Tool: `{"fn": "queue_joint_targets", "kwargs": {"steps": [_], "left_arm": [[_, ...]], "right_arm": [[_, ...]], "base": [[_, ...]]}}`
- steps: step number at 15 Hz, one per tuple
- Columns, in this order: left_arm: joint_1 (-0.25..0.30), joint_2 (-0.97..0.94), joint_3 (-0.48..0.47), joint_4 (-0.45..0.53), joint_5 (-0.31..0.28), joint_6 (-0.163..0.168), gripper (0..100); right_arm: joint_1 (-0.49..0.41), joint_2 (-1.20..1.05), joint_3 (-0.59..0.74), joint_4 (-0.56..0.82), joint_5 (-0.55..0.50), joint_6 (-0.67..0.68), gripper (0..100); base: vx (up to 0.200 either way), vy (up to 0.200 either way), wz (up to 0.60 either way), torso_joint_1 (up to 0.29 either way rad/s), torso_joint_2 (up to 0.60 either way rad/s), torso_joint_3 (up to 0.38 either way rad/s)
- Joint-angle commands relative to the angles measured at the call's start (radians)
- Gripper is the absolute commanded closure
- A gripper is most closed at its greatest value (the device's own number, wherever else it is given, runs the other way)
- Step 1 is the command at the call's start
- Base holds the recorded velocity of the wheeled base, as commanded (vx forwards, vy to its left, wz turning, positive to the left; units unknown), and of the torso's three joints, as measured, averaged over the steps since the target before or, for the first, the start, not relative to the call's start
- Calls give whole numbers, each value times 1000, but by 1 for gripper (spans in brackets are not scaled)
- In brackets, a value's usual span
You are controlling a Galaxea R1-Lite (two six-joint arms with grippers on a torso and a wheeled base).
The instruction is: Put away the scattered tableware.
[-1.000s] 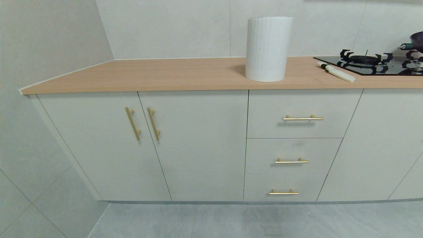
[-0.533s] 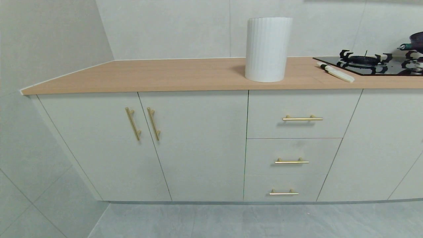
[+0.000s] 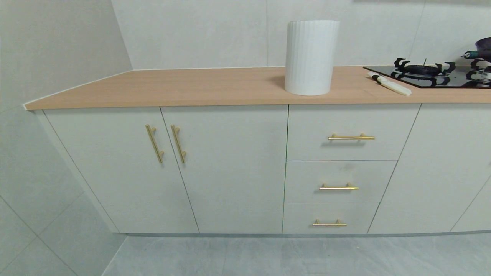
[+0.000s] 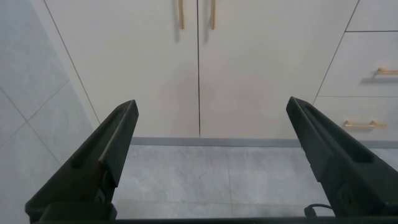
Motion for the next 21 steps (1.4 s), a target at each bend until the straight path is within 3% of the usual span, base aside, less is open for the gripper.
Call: {"fn": "queue_joint_targets", "kwargs": {"steps": [1, 2, 7, 11, 19, 21], "left_arm": [[0, 0, -1, 0, 0, -1, 0], [0, 0, -1, 0, 0, -1, 0], [0, 0, 0, 0, 0, -1, 0], [0, 0, 0, 0, 0, -1, 0], [0, 0, 0, 0, 0, -1, 0], [0, 0, 0, 0, 0, -1, 0]], "right_arm": [[0, -1, 213, -179, 116, 3, 0], [0, -1, 269, -239, 159, 3, 0], [0, -1, 269, -187, 174, 3, 0], [-2, -1, 269, -145, 82, 28, 0], [-2, -1, 269, -144, 81, 30, 0], [-2, -1, 269, -144, 79, 30, 0]], "base": [[0, 0, 0, 0, 0, 0], [0, 0, 0, 0, 0, 0], [0, 0, 0, 0, 0, 0], [0, 0, 0, 0, 0, 0], [0, 0, 0, 0, 0, 0], [200, 0, 0, 2, 0, 2]]}}
